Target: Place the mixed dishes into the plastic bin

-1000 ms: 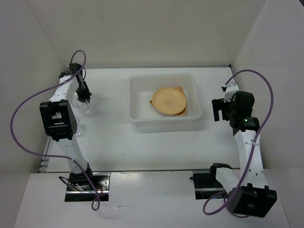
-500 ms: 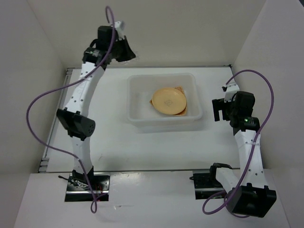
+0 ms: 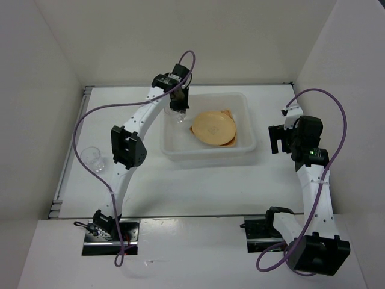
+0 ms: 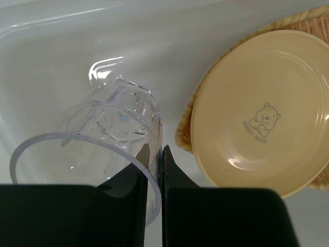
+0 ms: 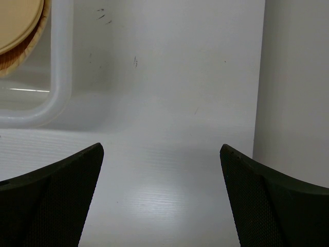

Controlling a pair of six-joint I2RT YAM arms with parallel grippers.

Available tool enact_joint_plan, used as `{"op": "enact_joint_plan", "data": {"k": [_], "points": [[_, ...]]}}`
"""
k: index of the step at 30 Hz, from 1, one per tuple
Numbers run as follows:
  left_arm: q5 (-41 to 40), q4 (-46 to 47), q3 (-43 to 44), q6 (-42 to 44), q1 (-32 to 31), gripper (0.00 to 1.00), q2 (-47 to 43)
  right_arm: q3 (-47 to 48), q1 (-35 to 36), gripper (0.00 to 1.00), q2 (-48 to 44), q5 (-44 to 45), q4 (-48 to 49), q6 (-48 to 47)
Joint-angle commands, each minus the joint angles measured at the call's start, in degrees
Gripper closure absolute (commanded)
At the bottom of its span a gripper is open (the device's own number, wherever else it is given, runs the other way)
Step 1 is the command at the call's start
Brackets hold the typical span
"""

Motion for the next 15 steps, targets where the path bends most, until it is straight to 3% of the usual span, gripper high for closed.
{"op": "enact_joint_plan", "data": {"k": [1, 15], "points": [[-2.7, -0.2, 3.7, 0.6, -1.5, 1.0, 0.6, -0.2, 0.2, 0.02, -0.1, 0.2, 1.6, -0.5], [-3.4, -1.8, 2.7, 0.6, -2.5, 0.8, 4.8, -0.2, 0.2, 0.02, -0.1, 0.2, 2.1, -0.5]]}}
